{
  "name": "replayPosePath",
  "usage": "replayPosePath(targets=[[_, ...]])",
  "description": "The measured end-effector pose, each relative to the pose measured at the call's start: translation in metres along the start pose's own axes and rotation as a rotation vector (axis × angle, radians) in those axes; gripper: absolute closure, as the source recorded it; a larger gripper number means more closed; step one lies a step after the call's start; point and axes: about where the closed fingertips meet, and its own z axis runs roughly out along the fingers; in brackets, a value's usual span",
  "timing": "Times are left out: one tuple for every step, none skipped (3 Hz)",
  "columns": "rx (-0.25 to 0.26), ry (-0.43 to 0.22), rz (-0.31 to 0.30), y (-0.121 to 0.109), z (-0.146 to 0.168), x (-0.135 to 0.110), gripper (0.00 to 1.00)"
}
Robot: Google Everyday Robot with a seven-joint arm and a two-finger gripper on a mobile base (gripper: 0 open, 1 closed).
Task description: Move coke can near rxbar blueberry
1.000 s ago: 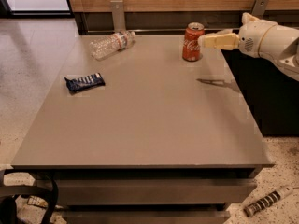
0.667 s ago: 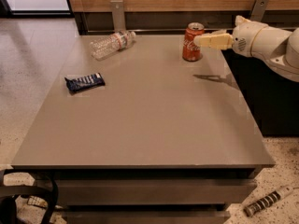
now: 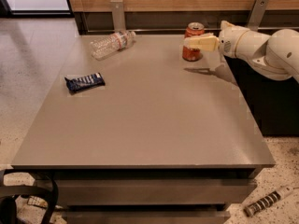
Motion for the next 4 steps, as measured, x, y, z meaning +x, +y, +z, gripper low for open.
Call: replayPosePath(targets=[[-0.019,-0.01,0.028,-0.001,0.016,0.016,0.0],[-0.04,-0.015,0.056,-0.001,0.029,0.031,0.0],[-0.062,-0.024,0.056,0.0,0.042,0.036,0.18],[-0.065,-0.024,0.057,0.002,0.043,0.036,0.43]])
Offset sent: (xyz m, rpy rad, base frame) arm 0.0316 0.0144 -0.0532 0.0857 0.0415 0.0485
